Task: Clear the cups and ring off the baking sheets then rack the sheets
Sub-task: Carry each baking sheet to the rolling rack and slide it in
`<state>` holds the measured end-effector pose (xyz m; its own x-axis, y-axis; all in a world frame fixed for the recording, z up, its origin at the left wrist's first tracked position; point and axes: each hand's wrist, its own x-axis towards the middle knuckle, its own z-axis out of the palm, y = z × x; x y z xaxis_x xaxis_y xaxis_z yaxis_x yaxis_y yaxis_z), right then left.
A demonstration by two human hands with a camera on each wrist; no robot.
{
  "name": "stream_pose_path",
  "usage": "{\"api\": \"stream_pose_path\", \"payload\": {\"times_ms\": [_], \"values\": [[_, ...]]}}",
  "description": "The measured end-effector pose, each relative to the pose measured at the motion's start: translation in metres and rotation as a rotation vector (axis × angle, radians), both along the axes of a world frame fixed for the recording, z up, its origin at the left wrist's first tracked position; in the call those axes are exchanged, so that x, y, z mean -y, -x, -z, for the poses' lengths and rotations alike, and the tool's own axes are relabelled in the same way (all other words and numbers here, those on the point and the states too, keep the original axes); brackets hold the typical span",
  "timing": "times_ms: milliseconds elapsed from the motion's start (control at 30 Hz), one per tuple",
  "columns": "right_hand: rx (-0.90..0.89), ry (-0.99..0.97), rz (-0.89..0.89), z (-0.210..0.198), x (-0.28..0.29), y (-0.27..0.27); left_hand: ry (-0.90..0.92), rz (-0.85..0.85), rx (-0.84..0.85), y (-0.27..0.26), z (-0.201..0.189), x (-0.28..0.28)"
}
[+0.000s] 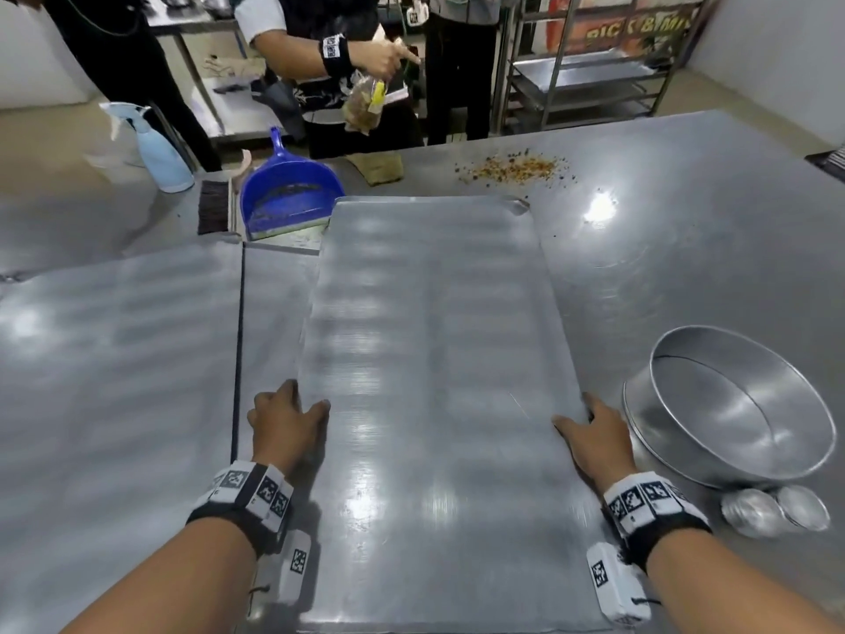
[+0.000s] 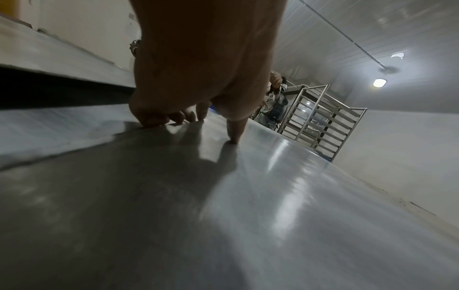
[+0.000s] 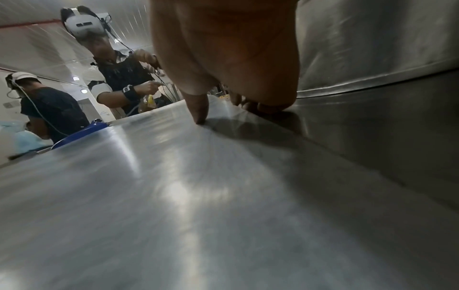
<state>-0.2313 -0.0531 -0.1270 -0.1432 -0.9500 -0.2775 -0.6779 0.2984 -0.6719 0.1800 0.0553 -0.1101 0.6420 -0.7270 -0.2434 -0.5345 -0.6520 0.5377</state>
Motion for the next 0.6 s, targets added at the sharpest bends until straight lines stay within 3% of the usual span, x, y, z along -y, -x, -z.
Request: {"api": "stream_pose_path", "payload": {"times_ms": [600], "values": [[-0.150,0.008,-0.033,0.010,0.000,-0.002,0.163,-0.076,-0.219,-0.001,-0.010,-0.011]]}}
